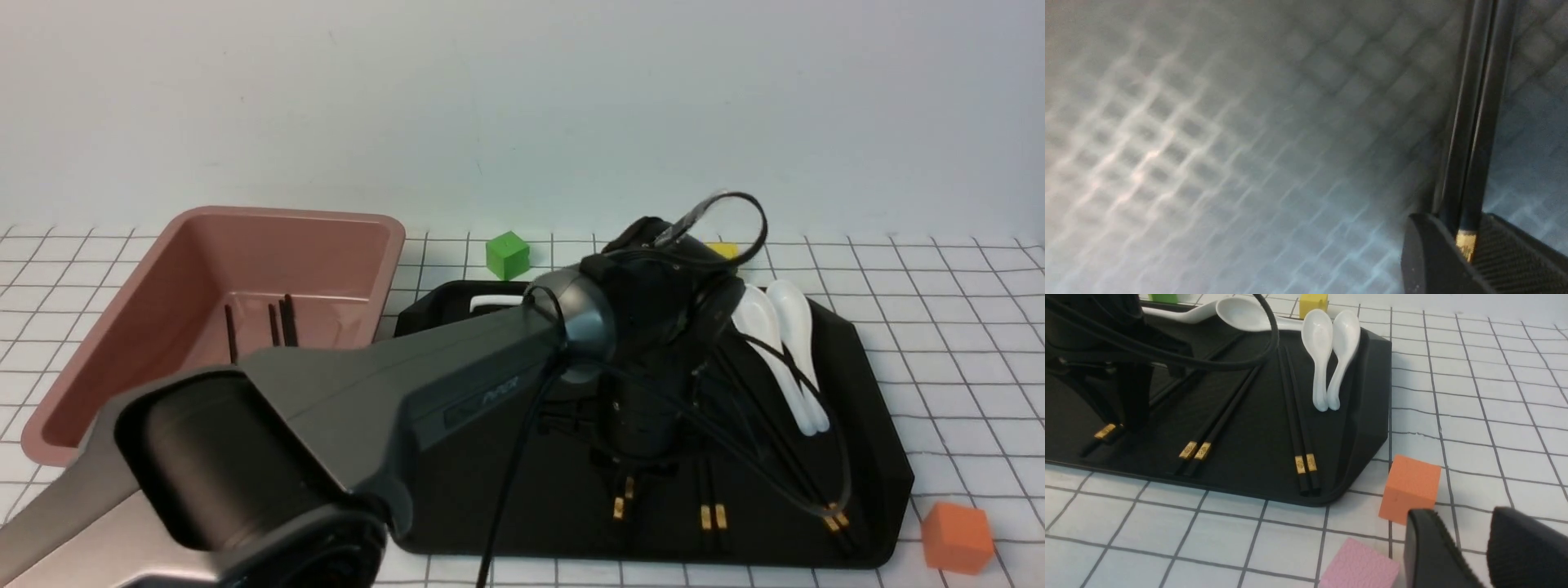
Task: On white black tablecloth take chopsticks from black tray and put them in box.
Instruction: 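Reach over to the black tray and grasp a pair of chopsticks with the left gripper, then place the chopsticks into the pink bin with the left gripper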
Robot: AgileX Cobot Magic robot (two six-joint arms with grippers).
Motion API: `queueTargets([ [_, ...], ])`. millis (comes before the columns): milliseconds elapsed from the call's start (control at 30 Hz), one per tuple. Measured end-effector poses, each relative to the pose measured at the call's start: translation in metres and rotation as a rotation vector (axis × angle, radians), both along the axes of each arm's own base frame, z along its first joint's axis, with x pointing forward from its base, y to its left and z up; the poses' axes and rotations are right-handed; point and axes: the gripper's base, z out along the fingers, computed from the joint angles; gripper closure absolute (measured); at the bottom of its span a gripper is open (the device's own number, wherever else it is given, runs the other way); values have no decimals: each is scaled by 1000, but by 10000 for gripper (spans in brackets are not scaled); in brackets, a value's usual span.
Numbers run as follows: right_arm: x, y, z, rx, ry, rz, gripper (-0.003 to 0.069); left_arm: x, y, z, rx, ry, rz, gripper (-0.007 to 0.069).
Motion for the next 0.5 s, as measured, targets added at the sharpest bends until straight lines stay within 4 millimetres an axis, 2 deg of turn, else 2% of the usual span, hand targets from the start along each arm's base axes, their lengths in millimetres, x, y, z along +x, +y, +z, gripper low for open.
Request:
queueTargets([
  [67,0,0,0,0,0,0,419,-2,4,29,-32,-46,0,500],
  [167,0,0,0,0,0,0,419,-8,19,89,-107,-149,5,500],
  [233,0,0,0,0,0,0,419,-10,37,126,-157,-207,13,500],
  [267,0,0,0,0,0,0,419,-9,53,148,-185,-242,24,500],
  [333,0,0,0,0,0,0,419,-8,85,177,-216,-282,57,500],
  [467,0,0,0,0,0,0,419,-7,151,192,-208,-275,155,500],
  [500,0,0,0,0,0,0,419,-8,159,188,-192,-260,168,500],
])
